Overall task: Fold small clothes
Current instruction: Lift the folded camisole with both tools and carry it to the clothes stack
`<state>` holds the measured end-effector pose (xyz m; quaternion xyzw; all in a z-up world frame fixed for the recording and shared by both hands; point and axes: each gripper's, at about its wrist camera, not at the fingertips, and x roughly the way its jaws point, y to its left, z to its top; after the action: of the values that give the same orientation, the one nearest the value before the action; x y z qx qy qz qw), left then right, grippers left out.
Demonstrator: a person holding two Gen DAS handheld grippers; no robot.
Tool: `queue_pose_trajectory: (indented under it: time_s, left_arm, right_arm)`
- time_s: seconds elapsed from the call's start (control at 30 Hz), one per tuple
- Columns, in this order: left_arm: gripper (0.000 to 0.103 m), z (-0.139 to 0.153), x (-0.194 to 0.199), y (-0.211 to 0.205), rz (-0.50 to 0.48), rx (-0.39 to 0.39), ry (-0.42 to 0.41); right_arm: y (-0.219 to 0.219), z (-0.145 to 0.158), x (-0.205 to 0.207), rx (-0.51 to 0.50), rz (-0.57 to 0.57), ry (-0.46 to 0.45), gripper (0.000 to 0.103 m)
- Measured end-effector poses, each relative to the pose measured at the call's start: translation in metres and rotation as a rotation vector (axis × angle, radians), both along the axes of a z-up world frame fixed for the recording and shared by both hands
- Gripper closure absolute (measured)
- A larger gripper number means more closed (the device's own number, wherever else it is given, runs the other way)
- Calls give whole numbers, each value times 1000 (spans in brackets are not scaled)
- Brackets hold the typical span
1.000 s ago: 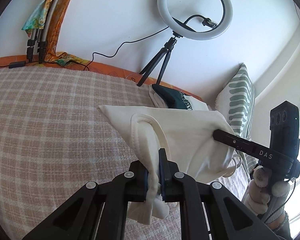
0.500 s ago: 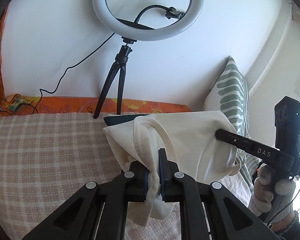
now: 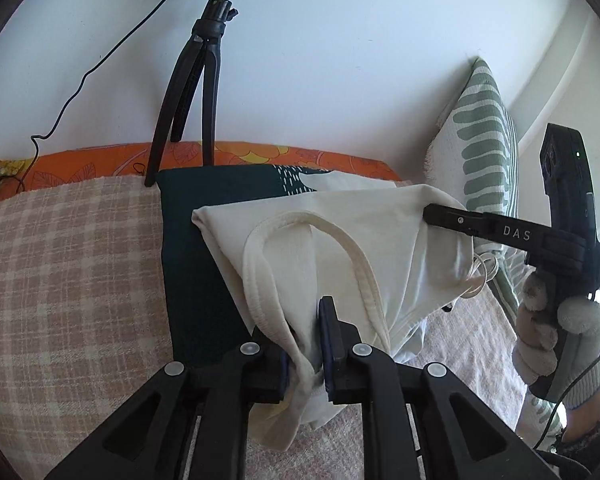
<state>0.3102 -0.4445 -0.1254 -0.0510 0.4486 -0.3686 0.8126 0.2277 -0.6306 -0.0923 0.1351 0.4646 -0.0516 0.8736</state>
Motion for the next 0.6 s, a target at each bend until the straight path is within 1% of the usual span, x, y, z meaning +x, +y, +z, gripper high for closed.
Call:
queue_pose_trajectory:
  time_s: [0.07,0.1,0.17,0.23,0.33,0.4,0.5,0.6]
  left_arm:
    - [73,-5,-6,5,-26,5,2]
    - [70,-3,-10,11,-26,-6,-2]
    - [57,7,-15,26,-22,-27,-32]
    - [53,19,-10,37,-4,-33,-71]
    - [53,29,14,42,44,-42,-80]
    - [50,30,35,37,56,-51,-59]
    - [49,19,61,24,55,-22,-10]
    - [50,6,76,13,38,-6,38]
  right_arm:
    - [-5,-9,2,3,18,15,96]
    - [-6,-14,2,-6,32,25,96]
    - [-9,-19,0,-6,47,30,96]
    - [-16,-23,-1,21,50,24,96]
    - [-26,-26,-2,82,41,1,94]
    - [-30,-28,0,114,37,-6,94]
    - [-30,-30,4,122,46,-7,93]
    - [-32,-30,6,127,54,-2,93]
